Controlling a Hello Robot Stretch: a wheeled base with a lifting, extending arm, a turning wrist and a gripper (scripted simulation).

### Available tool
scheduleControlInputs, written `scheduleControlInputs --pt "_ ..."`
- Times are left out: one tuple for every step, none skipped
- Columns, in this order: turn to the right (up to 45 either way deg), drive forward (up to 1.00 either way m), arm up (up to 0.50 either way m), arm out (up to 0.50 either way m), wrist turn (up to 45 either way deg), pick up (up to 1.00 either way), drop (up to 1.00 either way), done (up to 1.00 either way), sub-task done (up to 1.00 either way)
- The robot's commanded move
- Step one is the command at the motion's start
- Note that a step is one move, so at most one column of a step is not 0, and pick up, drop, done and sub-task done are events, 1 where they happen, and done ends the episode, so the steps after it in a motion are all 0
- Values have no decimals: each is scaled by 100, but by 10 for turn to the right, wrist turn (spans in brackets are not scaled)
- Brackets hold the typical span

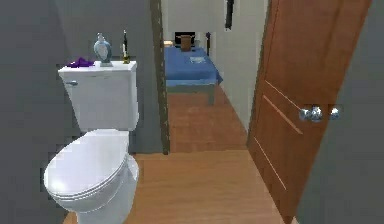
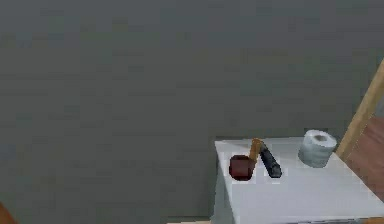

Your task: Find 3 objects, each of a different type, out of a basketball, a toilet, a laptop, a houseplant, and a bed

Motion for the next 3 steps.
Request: scheduleControlInputs --pt "0 20 0 0 0 0 0 0 0" --pt "-300 0 0 0 0 0 0 0 0" --pt "0 0 0 0 0 0 0 0 100"
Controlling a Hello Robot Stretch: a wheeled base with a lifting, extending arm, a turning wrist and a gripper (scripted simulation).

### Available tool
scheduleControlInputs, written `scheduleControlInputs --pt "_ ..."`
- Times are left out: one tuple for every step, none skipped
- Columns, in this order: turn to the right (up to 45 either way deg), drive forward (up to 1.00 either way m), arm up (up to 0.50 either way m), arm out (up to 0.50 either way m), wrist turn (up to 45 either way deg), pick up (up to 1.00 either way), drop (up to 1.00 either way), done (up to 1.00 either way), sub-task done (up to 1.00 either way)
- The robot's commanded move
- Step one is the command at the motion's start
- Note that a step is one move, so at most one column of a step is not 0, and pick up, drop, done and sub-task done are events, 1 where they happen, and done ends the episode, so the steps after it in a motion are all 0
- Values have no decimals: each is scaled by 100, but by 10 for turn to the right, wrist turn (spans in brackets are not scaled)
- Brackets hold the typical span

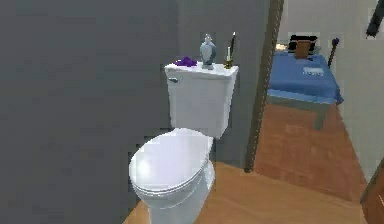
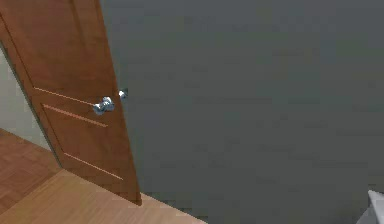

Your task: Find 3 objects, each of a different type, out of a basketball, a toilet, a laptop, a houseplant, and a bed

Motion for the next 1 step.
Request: scheduleControlInputs --pt "330 0 0 0 0 0 0 0 0"
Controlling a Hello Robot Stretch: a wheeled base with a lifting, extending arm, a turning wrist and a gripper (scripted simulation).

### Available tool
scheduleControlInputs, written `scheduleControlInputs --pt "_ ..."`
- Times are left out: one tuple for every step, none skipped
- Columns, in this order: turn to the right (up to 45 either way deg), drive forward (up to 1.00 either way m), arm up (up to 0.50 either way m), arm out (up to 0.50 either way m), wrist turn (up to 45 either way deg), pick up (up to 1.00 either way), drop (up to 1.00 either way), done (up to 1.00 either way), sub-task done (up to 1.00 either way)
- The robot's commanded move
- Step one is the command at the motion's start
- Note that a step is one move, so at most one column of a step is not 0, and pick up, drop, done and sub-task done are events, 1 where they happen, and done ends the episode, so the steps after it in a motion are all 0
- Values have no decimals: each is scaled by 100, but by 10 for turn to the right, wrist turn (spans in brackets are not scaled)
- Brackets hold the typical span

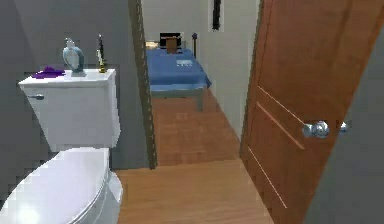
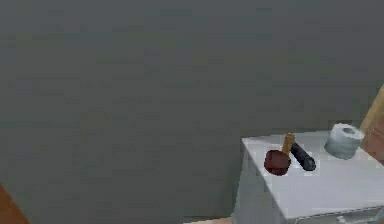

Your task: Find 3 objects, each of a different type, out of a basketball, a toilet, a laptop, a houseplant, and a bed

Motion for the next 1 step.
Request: scheduleControlInputs --pt "0 100 0 0 0 0 0 0 0"
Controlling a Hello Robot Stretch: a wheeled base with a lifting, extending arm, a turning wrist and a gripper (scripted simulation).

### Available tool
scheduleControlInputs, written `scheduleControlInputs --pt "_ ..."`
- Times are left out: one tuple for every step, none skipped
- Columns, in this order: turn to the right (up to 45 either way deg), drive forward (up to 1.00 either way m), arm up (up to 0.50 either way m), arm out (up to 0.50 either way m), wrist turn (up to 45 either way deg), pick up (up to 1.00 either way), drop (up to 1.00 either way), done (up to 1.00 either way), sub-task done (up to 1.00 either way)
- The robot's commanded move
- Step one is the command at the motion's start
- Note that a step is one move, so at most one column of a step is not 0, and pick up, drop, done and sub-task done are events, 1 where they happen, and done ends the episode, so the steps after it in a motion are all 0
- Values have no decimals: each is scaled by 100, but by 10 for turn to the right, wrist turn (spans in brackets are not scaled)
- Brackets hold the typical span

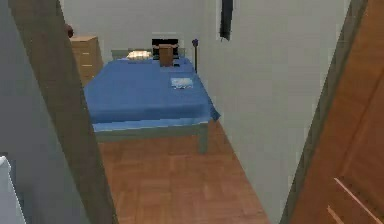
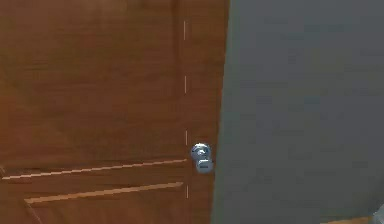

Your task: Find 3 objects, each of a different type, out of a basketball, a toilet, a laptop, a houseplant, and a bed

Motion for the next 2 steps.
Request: scheduleControlInputs --pt "0 95 0 0 0 0 0 0 0" --pt "-180 0 0 0 0 0 0 0 0"
